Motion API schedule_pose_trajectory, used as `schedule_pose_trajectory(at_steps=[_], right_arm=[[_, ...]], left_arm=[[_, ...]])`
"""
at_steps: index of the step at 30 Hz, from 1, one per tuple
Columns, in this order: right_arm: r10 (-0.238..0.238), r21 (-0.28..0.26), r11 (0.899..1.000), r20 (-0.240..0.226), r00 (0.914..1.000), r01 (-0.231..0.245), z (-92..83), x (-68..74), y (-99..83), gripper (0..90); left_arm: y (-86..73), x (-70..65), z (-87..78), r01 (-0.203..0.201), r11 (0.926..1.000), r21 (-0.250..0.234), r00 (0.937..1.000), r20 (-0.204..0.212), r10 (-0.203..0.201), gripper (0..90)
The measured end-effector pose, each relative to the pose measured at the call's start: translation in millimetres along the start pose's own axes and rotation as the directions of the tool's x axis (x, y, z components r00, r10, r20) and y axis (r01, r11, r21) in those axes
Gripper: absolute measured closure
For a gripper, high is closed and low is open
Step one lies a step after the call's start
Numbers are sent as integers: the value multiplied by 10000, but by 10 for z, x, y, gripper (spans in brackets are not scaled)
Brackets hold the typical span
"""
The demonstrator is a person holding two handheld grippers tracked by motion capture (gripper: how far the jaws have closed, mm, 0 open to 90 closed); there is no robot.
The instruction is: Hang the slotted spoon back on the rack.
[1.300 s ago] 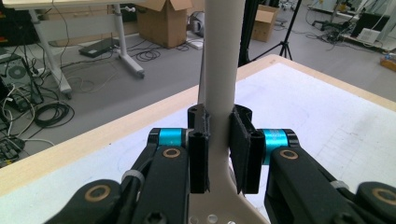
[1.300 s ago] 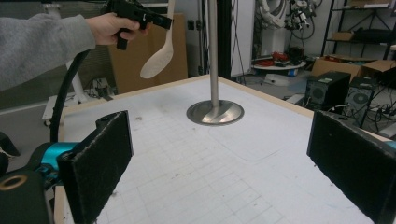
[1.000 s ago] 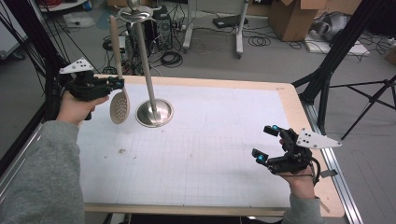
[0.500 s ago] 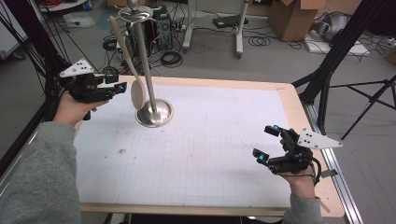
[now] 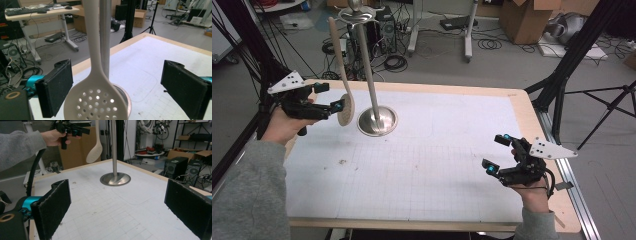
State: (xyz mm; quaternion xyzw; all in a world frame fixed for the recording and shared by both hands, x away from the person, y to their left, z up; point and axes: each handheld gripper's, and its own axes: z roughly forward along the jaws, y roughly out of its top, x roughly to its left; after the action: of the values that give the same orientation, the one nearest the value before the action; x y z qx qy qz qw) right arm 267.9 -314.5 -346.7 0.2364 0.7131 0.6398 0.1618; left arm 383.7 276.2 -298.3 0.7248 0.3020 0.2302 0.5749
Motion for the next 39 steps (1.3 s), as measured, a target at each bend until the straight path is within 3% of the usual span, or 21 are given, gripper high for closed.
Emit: schedule_pose_trajectory(at_steps=[14, 18, 27, 31, 32, 34, 39], right_arm=[[-35, 124, 9999, 8, 10000, 35, 45, -14, -5, 56], [29, 110, 9999, 29, 10000, -29, 36, -11, -4, 56], [24, 123, 9999, 70, 10000, -25, 40, -8, -4, 56], [-5, 137, 9999, 74, 10000, 4, 51, -9, -4, 56], [-1, 157, 9999, 61, 10000, 0, 51, -9, -5, 56], [10, 147, 9999, 80, 10000, -11, 54, -10, -6, 56], [25, 155, 9999, 80, 10000, -26, 55, -14, -9, 56]], left_arm=[[-121, -188, -185, -174, 9969, -772, 9998, 103, 182, 107], [-203, -236, -215, -119, 9964, -837, 9995, 296, 144, 108], [-363, -357, -334, -118, 9918, -1273, 9997, 183, 143, 108], [-408, -432, -369, -263, 9914, -1281, 9993, 232, 295, 108], [-427, -487, -385, -505, 9906, -1268, 9985, 134, 527, 108], [-435, -518, -395, -603, 9896, -1305, 9980, 120, 624, 108], [-482, -642, -433, -703, 9860, -1512, 9958, 467, 781, 108]])
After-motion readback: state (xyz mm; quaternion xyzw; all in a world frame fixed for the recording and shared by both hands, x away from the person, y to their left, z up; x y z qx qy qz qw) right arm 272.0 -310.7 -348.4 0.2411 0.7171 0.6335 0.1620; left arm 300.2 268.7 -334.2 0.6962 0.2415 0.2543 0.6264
